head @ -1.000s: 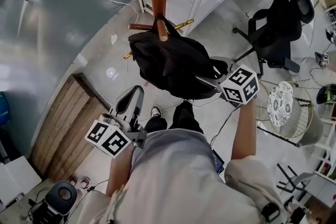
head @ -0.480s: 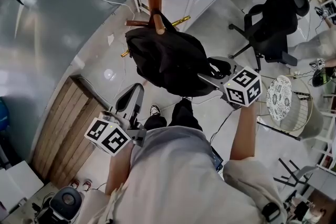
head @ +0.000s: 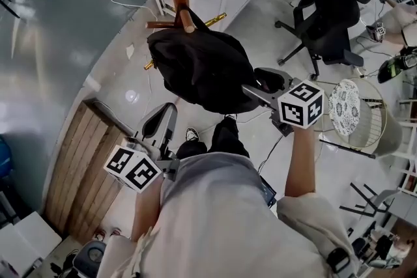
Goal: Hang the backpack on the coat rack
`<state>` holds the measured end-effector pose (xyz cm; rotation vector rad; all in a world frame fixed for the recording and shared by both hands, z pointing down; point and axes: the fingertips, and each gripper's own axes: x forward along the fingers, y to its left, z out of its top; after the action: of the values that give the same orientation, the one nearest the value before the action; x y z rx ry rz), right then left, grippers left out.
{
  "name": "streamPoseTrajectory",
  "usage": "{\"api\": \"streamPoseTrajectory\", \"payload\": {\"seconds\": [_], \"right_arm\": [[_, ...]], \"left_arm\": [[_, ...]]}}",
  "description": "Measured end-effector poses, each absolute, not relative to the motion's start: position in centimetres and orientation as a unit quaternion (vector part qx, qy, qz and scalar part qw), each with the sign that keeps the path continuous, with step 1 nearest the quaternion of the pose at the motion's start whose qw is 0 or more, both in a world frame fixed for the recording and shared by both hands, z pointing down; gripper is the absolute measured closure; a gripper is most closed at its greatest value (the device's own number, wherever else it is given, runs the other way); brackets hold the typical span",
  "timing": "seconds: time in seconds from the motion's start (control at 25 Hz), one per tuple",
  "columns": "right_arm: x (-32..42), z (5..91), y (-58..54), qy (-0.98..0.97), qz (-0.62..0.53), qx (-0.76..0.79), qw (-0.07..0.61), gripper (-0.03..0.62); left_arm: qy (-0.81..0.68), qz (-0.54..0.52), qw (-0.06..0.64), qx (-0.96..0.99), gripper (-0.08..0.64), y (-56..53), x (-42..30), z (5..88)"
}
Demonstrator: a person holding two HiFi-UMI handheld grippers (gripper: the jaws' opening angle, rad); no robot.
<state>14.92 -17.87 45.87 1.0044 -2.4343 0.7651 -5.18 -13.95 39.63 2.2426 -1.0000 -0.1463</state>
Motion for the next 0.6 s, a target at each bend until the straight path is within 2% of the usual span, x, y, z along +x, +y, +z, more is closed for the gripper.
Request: {"api": "streamPoseTrajectory", "payload": {"seconds": [0.16,0.4,0.6], "right_arm": [[15.2,45.8,-17.2,-0.858,0.271,0.387,0.199,0.328],[15.7,45.3,-16.2,-0.838,0.278,0.432,0.185,0.413],[15.1,45.2,-14.8,-0.828,0.277,0.454,0.176,0.416]], "left_arm": [[-0.377,-0.051,0.337,0.861,0.554,-13.5,-5.5,39.7],[-0.37,-0.045,0.337,0.864,0.554,-12.6,-6.4,40.0],[-0.359,-0.033,0.328,0.873,0.554,-11.8,-6.5,40.1]]}}
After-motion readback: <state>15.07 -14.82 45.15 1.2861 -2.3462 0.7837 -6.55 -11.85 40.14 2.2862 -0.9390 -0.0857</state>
